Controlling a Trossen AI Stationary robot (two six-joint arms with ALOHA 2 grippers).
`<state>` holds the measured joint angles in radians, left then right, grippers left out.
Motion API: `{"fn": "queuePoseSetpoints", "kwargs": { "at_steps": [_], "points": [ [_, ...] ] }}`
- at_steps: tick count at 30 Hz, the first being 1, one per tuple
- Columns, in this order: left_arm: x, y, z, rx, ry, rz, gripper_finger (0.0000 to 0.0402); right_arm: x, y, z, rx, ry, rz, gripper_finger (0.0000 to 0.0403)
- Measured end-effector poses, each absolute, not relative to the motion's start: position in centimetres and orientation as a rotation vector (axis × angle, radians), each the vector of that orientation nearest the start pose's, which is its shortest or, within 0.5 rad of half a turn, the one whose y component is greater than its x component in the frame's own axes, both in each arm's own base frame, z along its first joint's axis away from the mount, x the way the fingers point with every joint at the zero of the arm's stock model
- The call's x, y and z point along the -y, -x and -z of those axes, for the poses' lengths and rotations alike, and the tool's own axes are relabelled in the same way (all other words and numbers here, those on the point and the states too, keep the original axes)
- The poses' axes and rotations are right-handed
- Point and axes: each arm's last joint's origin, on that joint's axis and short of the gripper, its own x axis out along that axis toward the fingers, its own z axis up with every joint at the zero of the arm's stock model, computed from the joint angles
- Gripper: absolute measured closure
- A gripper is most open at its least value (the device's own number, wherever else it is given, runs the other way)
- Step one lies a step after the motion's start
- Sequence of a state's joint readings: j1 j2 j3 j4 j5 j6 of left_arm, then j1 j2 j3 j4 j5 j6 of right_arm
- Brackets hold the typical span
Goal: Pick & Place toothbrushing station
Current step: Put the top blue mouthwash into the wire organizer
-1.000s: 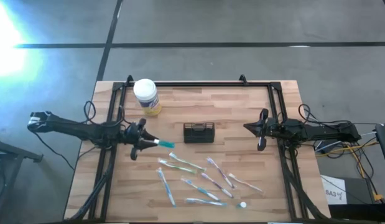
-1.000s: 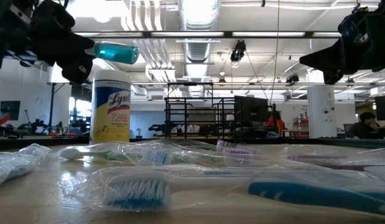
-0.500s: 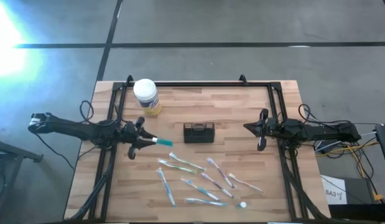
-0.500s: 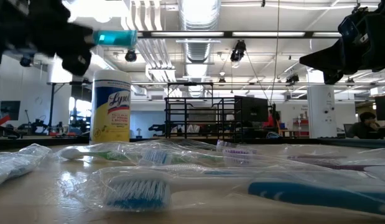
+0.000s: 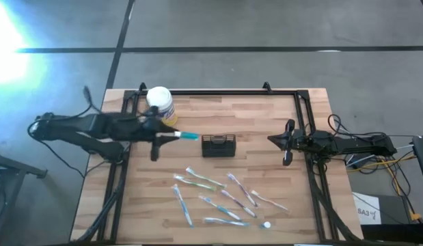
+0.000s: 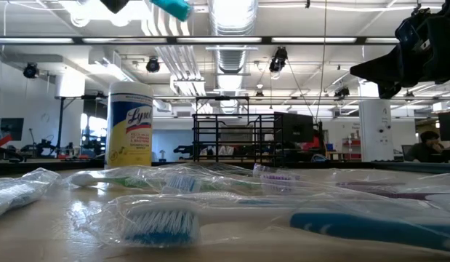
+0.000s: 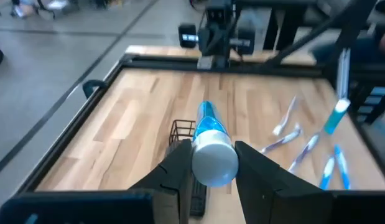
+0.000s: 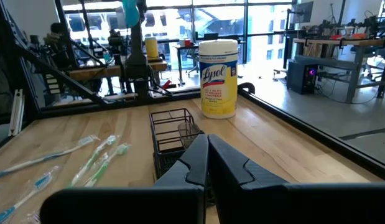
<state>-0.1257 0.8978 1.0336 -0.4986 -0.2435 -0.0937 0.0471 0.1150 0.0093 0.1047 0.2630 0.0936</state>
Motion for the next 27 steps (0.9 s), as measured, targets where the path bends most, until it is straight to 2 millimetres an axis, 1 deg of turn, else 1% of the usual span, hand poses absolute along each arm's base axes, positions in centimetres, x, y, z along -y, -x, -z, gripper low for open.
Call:
{"fn": "queuePoseSetpoints", "kwargs": {
  "at_steps": [4,6,10,15,20,24,27],
  "points": [
    [2.0,-21.5,-39.1,-0.482,-0.012,-0.12,0.0306,0.3,-10.4,-16.8,0.009,-0.093,0.216,0.0394],
    [2.3,-23.7,-39.6,-0.565,-0.023,-0.123,0.0306,0.3,-10.4,-16.8,0.009,-0.093,0.216,0.0394],
    [2.9,-28.0,-39.7,-0.729,-0.092,-0.109,0.0306,0.3,-10.4,-16.8,0.009,-0.093,0.215,0.0394],
    [3.2,-32.0,-39.7,-0.874,-0.185,-0.078,0.0306,0.3,-10.4,-16.7,0.008,-0.093,0.215,0.0394],
    [3.3,-34.8,-39.2,-0.986,-0.252,-0.057,0.0306,0.3,-10.4,-16.7,0.002,-0.092,0.216,0.0394],
    [3.2,-36.9,-37.5,-1.05,-0.317,-0.031,0.0306,0.3,-10.4,-16.5,-0.015,-0.077,0.216,0.0394],
    [2.7,-37.9,-36.5,-1.081,-0.337,-0.028,0.0306,0.3,-10.4,-16.5,-0.014,-0.075,0.216,0.0394]
  ]
}}
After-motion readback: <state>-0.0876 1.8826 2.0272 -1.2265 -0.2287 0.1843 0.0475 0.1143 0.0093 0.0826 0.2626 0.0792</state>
